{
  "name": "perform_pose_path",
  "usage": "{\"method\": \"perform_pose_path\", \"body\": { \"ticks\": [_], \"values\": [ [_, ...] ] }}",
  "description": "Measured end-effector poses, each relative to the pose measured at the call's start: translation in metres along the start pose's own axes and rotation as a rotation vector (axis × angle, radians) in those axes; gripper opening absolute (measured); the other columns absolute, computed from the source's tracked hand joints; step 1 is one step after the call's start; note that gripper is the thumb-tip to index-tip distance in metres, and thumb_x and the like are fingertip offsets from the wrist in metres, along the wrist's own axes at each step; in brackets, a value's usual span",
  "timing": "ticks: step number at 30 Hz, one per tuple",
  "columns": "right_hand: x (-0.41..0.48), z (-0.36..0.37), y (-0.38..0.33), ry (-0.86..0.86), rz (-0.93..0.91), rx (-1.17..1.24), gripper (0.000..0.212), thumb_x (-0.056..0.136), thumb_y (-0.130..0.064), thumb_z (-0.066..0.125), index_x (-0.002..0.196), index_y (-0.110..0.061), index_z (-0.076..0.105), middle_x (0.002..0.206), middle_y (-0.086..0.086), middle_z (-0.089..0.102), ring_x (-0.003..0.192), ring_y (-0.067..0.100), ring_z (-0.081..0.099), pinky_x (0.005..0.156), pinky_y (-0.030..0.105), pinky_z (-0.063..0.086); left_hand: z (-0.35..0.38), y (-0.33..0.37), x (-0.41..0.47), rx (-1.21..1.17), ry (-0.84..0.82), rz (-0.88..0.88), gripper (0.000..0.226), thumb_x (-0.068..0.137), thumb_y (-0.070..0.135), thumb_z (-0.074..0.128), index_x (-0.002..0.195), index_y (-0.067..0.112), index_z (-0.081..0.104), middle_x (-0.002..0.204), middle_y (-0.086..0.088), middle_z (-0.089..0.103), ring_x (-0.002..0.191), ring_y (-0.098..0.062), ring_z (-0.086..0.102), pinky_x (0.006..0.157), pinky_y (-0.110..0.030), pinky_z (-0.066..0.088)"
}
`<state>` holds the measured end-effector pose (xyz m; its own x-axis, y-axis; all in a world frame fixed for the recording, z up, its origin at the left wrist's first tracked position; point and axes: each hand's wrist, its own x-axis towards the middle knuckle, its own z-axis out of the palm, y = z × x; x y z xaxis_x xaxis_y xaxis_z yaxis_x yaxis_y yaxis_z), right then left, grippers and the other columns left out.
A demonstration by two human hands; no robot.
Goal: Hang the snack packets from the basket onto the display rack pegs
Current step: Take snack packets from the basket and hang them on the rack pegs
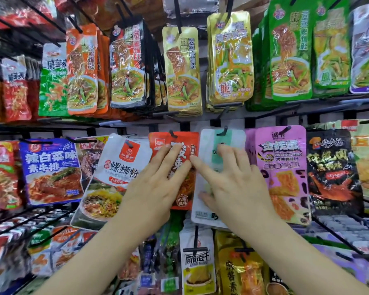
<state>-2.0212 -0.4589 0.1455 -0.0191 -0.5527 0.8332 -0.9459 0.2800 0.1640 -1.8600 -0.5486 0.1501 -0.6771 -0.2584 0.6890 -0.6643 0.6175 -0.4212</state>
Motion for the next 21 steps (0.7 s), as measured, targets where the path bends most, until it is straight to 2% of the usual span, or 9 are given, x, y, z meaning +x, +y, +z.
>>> {"method": "perform_pose_path", "body": {
  "ticks": [2,5,8,12,14,16,17,19,21],
  "values": [
    [0.004,0.003,0.0,-0.046,0.031,-0.023,0.088,0.054,-0.051,0.086,0.135,-0.034,0.055,0.123,0.021,0.055,0.11,0.036,0.042,0.062,0.045,0.05,-0.002,0.001,0.004,0.003,0.027,-0.008,0.089,0.057,0.009,0.076,0.14,0.012,0.043,0.145,-0.021,0.038,0.135,-0.04,0.038,0.108,-0.043,0.038],
    [0.007,0.004,0.005,-0.092,0.046,-0.062,0.083,0.06,-0.045,0.083,0.136,-0.029,0.055,0.12,0.02,0.055,0.108,0.036,0.047,0.064,0.043,0.049,-0.005,0.007,0.015,0.021,0.041,-0.04,0.083,0.056,0.017,0.076,0.135,0.014,0.05,0.128,-0.021,0.05,0.115,-0.039,0.047,0.09,-0.043,0.052],
    [0.008,0.003,0.01,-0.128,0.069,-0.121,0.073,0.063,-0.036,0.081,0.132,-0.023,0.059,0.113,0.02,0.056,0.102,0.037,0.053,0.07,0.042,0.049,-0.005,0.011,0.025,0.009,0.022,-0.101,0.086,0.059,0.02,0.074,0.14,0.017,0.044,0.133,-0.021,0.048,0.113,-0.038,0.048,0.073,-0.044,0.056],
    [0.007,0.002,0.013,-0.169,0.094,-0.124,0.071,0.059,-0.031,0.084,0.126,-0.021,0.063,0.102,0.019,0.057,0.087,0.034,0.058,0.058,0.035,0.05,-0.003,0.012,0.028,0.033,-0.016,-0.112,0.088,0.061,0.021,0.073,0.142,0.017,0.04,0.14,-0.02,0.044,0.118,-0.038,0.045,0.076,-0.044,0.057],
    [0.007,-0.01,0.01,-0.196,0.088,-0.051,0.073,0.073,-0.032,0.077,0.139,-0.024,0.049,0.118,0.017,0.051,0.101,0.032,0.055,0.06,0.033,0.051,-0.006,0.013,0.027,0.035,-0.021,-0.115,0.086,0.059,0.019,0.074,0.139,0.016,0.044,0.138,-0.02,0.045,0.116,-0.038,0.046,0.074,-0.043,0.057],
    [0.002,-0.014,0.013,-0.193,0.058,0.055,0.068,0.091,-0.03,0.057,0.15,-0.026,0.023,0.136,0.014,0.033,0.121,0.03,0.041,0.076,0.032,0.05,-0.008,0.017,0.026,0.027,0.001,-0.092,0.082,0.056,0.019,0.075,0.134,0.014,0.049,0.136,-0.02,0.048,0.113,-0.038,0.049,0.074,-0.045,0.055],
    [-0.001,-0.019,0.015,-0.189,0.061,0.109,0.067,0.094,-0.029,0.051,0.151,-0.025,0.017,0.141,0.013,0.028,0.124,0.03,0.038,0.081,0.032,0.049,-0.008,0.021,0.025,0.023,0.015,-0.062,0.079,0.058,0.02,0.074,0.133,0.013,0.051,0.136,-0.019,0.049,0.112,-0.038,0.05,0.076,-0.046,0.054],
    [-0.004,-0.027,0.018,-0.155,0.078,0.151,0.068,0.096,-0.03,0.048,0.153,-0.022,0.012,0.148,0.016,0.023,0.123,0.031,0.043,0.085,0.032,0.047,-0.007,0.029,0.025,0.027,0.039,-0.018,0.071,0.065,0.024,0.069,0.133,0.012,0.051,0.139,-0.016,0.049,0.111,-0.035,0.05,0.077,-0.045,0.051],
    [-0.003,-0.035,0.016,-0.182,0.082,0.168,0.07,0.098,-0.029,0.045,0.155,-0.02,0.005,0.155,0.019,0.014,0.114,0.033,0.054,0.081,0.031,0.046,-0.005,0.033,0.032,0.042,0.035,-0.037,0.07,0.068,0.027,0.067,0.134,0.012,0.051,0.141,-0.012,0.05,0.108,-0.032,0.052,0.072,-0.04,0.049]
  ]
}}
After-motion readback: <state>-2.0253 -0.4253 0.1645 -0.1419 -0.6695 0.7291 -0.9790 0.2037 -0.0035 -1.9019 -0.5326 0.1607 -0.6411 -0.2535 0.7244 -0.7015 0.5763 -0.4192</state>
